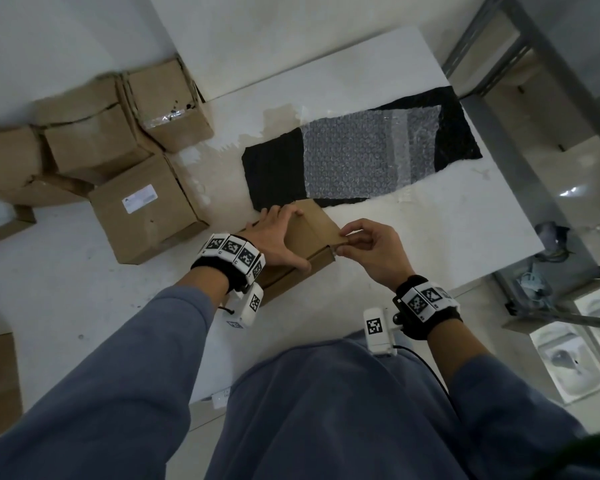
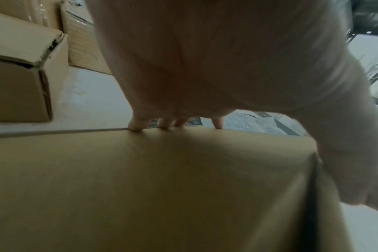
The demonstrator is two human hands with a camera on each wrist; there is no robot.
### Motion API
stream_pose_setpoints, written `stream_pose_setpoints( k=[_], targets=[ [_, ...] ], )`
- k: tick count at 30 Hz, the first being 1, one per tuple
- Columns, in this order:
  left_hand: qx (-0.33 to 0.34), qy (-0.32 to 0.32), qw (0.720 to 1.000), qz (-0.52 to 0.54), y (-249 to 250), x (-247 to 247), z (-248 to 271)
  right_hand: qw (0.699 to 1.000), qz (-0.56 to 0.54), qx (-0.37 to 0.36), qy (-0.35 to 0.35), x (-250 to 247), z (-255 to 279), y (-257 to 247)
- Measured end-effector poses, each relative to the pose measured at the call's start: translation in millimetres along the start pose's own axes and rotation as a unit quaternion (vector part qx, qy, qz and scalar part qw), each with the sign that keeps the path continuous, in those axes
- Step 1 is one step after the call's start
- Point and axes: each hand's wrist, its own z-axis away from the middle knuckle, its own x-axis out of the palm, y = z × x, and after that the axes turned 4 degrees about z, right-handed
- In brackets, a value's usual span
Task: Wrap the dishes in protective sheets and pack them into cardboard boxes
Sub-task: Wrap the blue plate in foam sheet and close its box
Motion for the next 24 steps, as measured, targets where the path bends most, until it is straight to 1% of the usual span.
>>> stream_pose_setpoints(
  k=[3, 7, 13, 16, 20, 22, 24],
  targets=[
    [-0.004, -0.001, 1.000, -0.002, 2, 0, 2, 1.000, -0.006, 0.005, 0.018, 1, 2, 2],
    [-0.009, 0.008, 1.000, 0.013, 5, -1, 3, 0.998, -0.016, 0.004, 0.064, 5, 3, 6],
    [-0.030, -0.022, 0.999, -0.034, 18, -4, 0, 0.998, -0.023, 0.036, 0.054, 6, 5, 16],
    [-0.041, -0.028, 0.996, -0.070, 22, -3, -3, 0.998, 0.012, 0.043, 0.051, 6, 7, 23],
    [-0.056, -0.020, 0.993, -0.101, 28, 3, -3, 0.993, 0.094, 0.027, 0.063, 8, 13, 31],
    [-0.071, -0.007, 0.992, -0.108, 30, 10, -3, 0.989, 0.131, 0.023, 0.068, 8, 15, 34],
    [-0.086, 0.025, 0.989, -0.119, 35, 23, -3, 0.980, 0.189, 0.045, 0.051, 7, 16, 35]
  ],
)
